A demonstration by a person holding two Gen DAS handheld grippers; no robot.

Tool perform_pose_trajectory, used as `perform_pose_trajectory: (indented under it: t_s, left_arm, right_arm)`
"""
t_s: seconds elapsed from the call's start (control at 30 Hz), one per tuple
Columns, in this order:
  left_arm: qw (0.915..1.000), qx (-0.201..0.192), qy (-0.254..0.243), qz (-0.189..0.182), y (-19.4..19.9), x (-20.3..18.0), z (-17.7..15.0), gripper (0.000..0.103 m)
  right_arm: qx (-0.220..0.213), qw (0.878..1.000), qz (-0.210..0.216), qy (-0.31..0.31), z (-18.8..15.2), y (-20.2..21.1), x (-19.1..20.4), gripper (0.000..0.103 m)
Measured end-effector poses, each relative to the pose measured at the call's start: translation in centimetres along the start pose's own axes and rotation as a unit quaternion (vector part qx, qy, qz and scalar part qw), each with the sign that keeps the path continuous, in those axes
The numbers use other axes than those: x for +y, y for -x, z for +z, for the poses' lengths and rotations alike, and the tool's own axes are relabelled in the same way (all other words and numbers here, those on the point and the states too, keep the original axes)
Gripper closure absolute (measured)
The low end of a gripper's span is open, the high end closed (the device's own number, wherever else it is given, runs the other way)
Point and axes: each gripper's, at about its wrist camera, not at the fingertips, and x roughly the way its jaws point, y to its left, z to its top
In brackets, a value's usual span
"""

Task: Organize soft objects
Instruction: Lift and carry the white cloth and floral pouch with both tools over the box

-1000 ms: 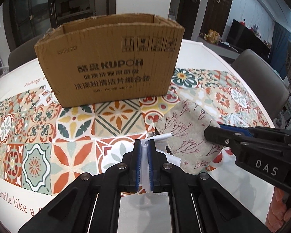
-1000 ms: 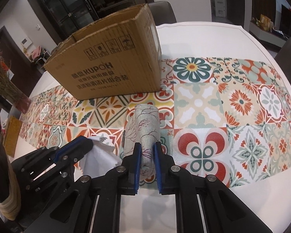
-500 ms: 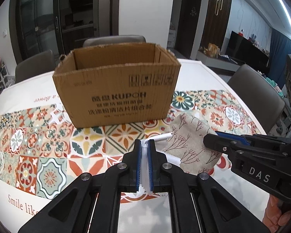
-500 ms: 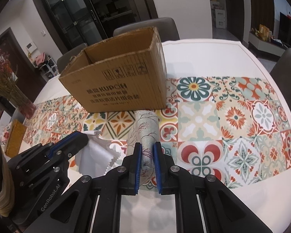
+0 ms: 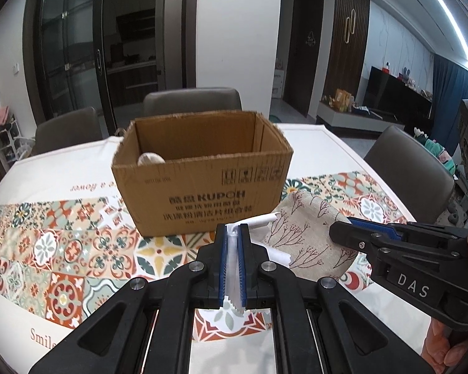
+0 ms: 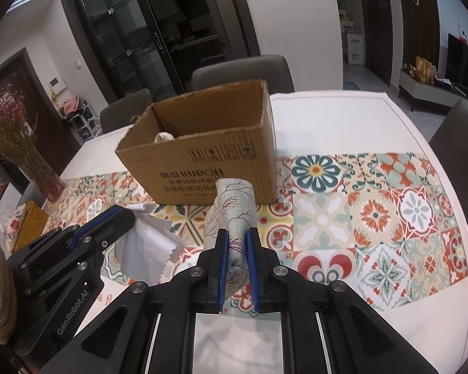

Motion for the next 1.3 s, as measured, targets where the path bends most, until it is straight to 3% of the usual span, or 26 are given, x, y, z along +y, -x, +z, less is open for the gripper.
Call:
perform_pose_trajectory:
  t_s: [0.6,1.3]
  left_arm:
    - [0.9972,-0.074,-0.006,0.010,3.3,1.6,4.3,0.095]
    - [0.9919,-0.124,-0.016,0.025,4.6,3.4,8.6,0.095]
  right_arm:
    - [-0.072,0.997,0.002,0.021,4.3,3.1,2.9,0.090]
    - [-0.139,0.989,-0.002,0.049,9.5,4.7,5.6,0.092]
